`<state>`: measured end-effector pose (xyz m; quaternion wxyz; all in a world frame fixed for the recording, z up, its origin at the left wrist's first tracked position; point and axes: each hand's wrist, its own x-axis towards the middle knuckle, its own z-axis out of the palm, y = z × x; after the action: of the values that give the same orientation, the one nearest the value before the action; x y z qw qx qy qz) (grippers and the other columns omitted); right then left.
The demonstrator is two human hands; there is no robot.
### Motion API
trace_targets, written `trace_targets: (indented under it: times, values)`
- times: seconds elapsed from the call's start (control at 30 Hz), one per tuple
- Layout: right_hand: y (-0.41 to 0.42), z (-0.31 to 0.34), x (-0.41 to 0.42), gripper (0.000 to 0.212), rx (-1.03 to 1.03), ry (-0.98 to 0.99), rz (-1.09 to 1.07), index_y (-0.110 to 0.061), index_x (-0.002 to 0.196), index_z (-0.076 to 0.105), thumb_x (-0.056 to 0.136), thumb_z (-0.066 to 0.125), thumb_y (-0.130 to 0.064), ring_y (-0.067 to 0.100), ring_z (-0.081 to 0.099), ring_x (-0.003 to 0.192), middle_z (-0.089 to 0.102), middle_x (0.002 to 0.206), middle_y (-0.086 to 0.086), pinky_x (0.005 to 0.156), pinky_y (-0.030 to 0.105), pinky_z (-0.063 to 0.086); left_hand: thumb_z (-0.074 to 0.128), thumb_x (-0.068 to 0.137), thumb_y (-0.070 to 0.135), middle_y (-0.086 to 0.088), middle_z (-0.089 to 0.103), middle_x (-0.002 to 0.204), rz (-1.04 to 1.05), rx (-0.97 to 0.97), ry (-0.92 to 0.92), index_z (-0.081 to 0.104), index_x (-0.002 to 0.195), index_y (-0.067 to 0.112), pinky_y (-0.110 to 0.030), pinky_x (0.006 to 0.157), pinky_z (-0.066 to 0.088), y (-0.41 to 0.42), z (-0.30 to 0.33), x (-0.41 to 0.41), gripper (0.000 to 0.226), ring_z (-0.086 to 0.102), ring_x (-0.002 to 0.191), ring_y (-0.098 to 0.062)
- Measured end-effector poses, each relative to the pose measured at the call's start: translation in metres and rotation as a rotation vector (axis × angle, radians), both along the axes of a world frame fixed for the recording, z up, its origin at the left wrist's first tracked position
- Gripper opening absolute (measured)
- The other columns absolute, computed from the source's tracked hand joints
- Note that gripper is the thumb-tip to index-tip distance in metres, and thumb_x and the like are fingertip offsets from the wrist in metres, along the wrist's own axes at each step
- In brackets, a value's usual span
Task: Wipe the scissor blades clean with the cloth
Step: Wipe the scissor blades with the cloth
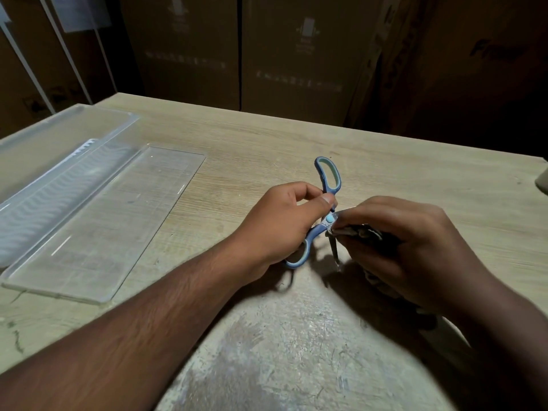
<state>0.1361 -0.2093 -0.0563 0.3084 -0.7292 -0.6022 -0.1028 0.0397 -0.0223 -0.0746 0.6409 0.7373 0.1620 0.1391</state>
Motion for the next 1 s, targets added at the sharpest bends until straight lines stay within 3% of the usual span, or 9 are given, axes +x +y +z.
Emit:
trace_targets:
  times: [0.07, 0.17, 0.33, 0.47, 0.7, 0.83, 0.93, 1.0]
  values:
    - [0.004, -0.006, -0.004, 0.031, 0.000, -0.044, -0.035, -0.022, 0.125, 0.076, 0.094, 0.071, -0.019, 0.016, 0.072, 0.085, 0.073, 0.106, -0.005, 0.069, 0.040, 0.059, 0.065, 0.102, 0.039, -0.002, 0.081, 0.097, 0.012, 0.017, 0.002, 0.079, 0.098, 0.022, -0.047, 0.091, 0.056, 0.001, -0.001, 0.001, 0.023, 0.073, 0.087, -0.020]
    - [0.009, -0.011, -0.012, 0.031, 0.003, -0.039, -0.059, -0.022, 0.130, 0.074, 0.100, 0.068, -0.017, 0.017, 0.070, 0.086, 0.069, 0.107, -0.004, 0.069, 0.041, 0.058, 0.065, 0.092, 0.046, -0.004, 0.083, 0.097, 0.048, 0.006, -0.013, 0.080, 0.095, 0.024, -0.057, 0.105, 0.056, 0.002, -0.002, 0.001, 0.027, 0.078, 0.101, -0.030]
    - [0.009, -0.009, -0.016, 0.030, 0.005, -0.088, -0.062, -0.019, 0.123, 0.075, 0.094, 0.070, -0.018, 0.017, 0.071, 0.086, 0.070, 0.110, -0.003, 0.069, 0.038, 0.059, 0.062, 0.104, 0.038, -0.006, 0.083, 0.098, 0.055, 0.023, -0.026, 0.079, 0.100, 0.023, -0.061, 0.104, 0.055, 0.002, -0.004, 0.001, 0.023, 0.078, 0.101, -0.032]
    - [0.010, -0.011, -0.012, 0.027, 0.060, -0.015, -0.084, -0.014, 0.121, 0.075, 0.094, 0.077, -0.013, 0.015, 0.072, 0.091, 0.073, 0.108, -0.002, 0.076, 0.036, 0.059, 0.060, 0.096, 0.047, 0.001, 0.083, 0.099, 0.055, 0.033, -0.019, 0.080, 0.096, 0.028, -0.061, 0.107, 0.053, 0.001, -0.002, 0.002, 0.027, 0.077, 0.106, -0.029]
    - [0.010, -0.009, -0.012, 0.026, 0.069, -0.071, -0.112, -0.015, 0.121, 0.077, 0.095, 0.075, -0.012, 0.012, 0.067, 0.083, 0.070, 0.104, -0.002, 0.072, 0.028, 0.055, 0.065, 0.104, 0.038, 0.000, 0.083, 0.099, 0.050, 0.043, -0.020, 0.081, 0.096, 0.025, -0.056, 0.106, 0.054, -0.001, -0.002, 0.001, 0.022, 0.077, 0.104, -0.026]
    - [0.007, -0.006, -0.014, 0.025, 0.005, -0.109, -0.034, -0.013, 0.119, 0.078, 0.095, 0.075, -0.007, 0.015, 0.070, 0.086, 0.070, 0.108, 0.000, 0.070, 0.032, 0.058, 0.065, 0.089, 0.046, -0.005, 0.083, 0.098, 0.085, -0.032, -0.053, 0.082, 0.092, 0.026, -0.062, 0.106, 0.054, 0.003, -0.003, 0.003, 0.026, 0.077, 0.106, -0.034]
    - [0.006, -0.004, -0.013, 0.028, 0.020, -0.111, -0.037, -0.013, 0.119, 0.078, 0.091, 0.079, -0.006, 0.012, 0.070, 0.089, 0.072, 0.110, 0.000, 0.074, 0.028, 0.059, 0.063, 0.091, 0.046, -0.007, 0.083, 0.099, 0.058, -0.038, -0.060, 0.081, 0.093, 0.026, -0.065, 0.107, 0.053, 0.004, -0.004, 0.002, 0.027, 0.076, 0.107, -0.037]
    - [0.006, -0.005, -0.013, 0.026, 0.049, -0.105, -0.054, -0.012, 0.120, 0.078, 0.094, 0.077, -0.008, 0.016, 0.073, 0.090, 0.074, 0.110, 0.001, 0.073, 0.033, 0.061, 0.063, 0.099, 0.040, -0.004, 0.083, 0.100, 0.033, -0.016, -0.054, 0.082, 0.096, 0.024, -0.062, 0.107, 0.054, 0.003, -0.004, 0.001, 0.025, 0.077, 0.106, -0.032]
